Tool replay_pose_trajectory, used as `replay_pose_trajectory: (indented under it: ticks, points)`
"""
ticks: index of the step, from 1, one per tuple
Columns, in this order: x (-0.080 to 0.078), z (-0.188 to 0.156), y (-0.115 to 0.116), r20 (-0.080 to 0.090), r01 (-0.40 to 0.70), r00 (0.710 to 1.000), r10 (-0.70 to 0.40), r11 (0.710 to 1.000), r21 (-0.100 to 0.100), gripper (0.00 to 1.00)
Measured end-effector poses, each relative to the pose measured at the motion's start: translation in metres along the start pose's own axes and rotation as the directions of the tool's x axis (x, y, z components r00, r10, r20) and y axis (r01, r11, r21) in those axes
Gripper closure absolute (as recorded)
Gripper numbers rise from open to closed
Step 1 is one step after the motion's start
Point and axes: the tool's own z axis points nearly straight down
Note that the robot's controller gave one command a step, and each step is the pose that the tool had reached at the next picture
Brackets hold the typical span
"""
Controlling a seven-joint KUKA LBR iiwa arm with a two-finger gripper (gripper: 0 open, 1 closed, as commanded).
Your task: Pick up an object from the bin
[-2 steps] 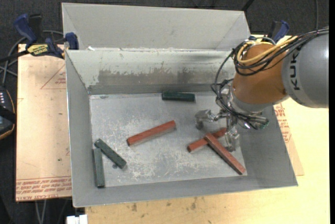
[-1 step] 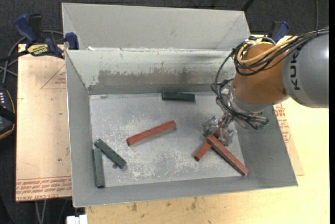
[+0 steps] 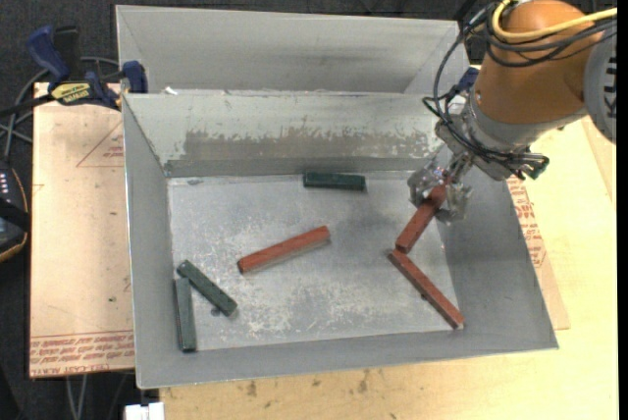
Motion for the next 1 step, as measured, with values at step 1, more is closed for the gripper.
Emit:
replay_pose_trajectory:
  ticks: [1]
  points:
    - [-0.0034, -0.0415, -0.003, -0.003, -0.006, 1.0, 0.006, 1.0, -0.004, 1.0]
